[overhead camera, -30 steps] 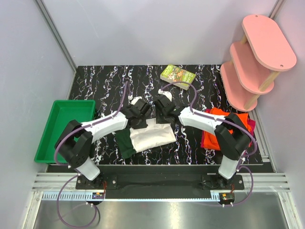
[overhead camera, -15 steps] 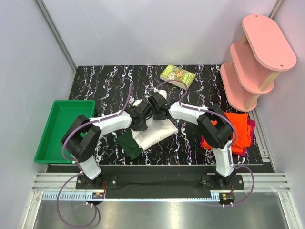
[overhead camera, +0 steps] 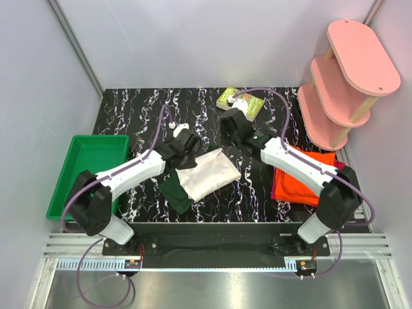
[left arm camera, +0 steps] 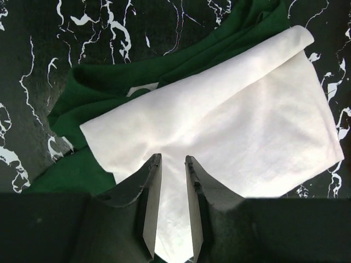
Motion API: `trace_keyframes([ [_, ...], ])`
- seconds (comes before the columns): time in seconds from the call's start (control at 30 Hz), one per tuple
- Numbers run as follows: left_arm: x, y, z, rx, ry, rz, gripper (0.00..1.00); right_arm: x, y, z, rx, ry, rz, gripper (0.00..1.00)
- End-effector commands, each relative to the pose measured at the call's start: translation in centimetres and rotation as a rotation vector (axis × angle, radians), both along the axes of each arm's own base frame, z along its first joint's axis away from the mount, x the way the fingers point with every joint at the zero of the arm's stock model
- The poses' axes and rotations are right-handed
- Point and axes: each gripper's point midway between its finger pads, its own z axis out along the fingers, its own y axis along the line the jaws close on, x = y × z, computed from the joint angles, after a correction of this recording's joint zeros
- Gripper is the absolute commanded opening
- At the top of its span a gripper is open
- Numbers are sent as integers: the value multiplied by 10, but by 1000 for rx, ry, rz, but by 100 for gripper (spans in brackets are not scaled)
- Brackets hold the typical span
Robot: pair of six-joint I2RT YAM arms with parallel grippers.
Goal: Fold and stack the t-shirts
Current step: Fold the tshirt
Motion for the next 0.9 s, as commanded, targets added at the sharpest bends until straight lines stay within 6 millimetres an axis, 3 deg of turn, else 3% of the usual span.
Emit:
trace_keyframes([
  [0.0,-3,-6,-24,37,73,-27,27,-19,-30,-53,-129,101,-32,38],
  [0.17,-16,2,-71,129,194,-20,26,-40,-39,-99,-163,210,-41,38],
  [0.4,-16,7,-103,219,270,-44,26,-60,-35,-123,-151,298,12,36],
  [0.53,-5,6,-106,255,277,-66,26,-74,-27,-134,-138,341,55,36],
  [0.73,21,7,-96,247,250,-53,26,-100,-18,-147,-128,390,98,35],
  [0.87,28,9,-91,262,238,-47,26,-101,-26,-148,-145,378,79,36],
])
